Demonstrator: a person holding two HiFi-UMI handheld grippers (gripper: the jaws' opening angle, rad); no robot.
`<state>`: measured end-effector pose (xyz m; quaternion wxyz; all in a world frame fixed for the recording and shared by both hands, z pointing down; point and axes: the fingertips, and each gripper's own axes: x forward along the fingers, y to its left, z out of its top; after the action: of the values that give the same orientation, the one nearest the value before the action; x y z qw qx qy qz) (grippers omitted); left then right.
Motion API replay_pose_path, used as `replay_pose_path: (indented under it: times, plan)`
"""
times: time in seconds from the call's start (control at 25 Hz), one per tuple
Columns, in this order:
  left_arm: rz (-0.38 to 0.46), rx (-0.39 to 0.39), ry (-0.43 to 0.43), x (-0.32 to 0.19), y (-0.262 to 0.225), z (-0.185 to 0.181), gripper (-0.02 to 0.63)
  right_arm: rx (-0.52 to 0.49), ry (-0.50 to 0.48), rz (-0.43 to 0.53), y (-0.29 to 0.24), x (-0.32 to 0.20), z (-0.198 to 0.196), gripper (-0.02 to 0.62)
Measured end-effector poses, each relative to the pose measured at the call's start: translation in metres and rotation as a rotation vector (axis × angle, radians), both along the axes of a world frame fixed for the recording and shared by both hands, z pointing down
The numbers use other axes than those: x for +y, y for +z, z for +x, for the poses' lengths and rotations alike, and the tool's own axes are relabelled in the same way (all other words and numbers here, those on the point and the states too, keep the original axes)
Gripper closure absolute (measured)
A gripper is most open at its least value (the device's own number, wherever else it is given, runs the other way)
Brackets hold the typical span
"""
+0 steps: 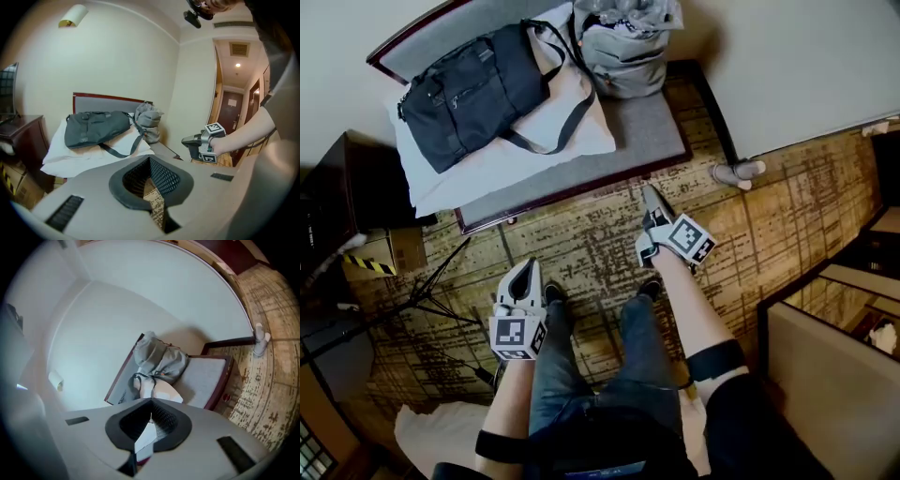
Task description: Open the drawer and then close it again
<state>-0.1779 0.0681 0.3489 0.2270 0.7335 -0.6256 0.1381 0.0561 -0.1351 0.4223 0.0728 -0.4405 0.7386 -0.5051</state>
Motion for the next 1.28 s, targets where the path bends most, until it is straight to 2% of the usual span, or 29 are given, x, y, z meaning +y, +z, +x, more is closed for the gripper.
replay_pose_path:
  times: [0.16,0.32,0.52,0.76,0.96,1.04,1.28]
  plan:
    - [0.022,-0.008,0.013,0.005,-0.046,-0.005,0.603,0.089,-0.088,0.094,-0.082,0.024,0.002,0.595]
    - [0.062,-0.035,0.042,0.001,-0.098,-0.008,0.603,0.224,-0.183,0.206,-0.148,0.050,0.003,0.595]
    - [0.117,-0.032,0.071,0.010,-0.142,-0.002,0.603,0.293,-0.190,0.295,-0.217,0.080,0.016,0.595]
    - [0.170,-0.042,0.116,0.013,-0.179,-0.005,0.603,0.394,-0.225,0.382,-0.263,0.106,0.018,0.595]
    - [0.183,-0.031,0.118,0.022,-0.190,-0.008,0.603,0.485,-0.251,0.427,-0.274,0.133,0.024,0.595]
    - [0.189,-0.034,0.125,0.024,-0.195,-0.004,0.603,0.515,-0.245,0.432,-0.271,0.141,0.033,0.595]
    - [0.181,-0.035,0.140,0.036,-0.197,0.007,0.603,0.524,-0.205,0.389,-0.264,0.164,0.057,0.595]
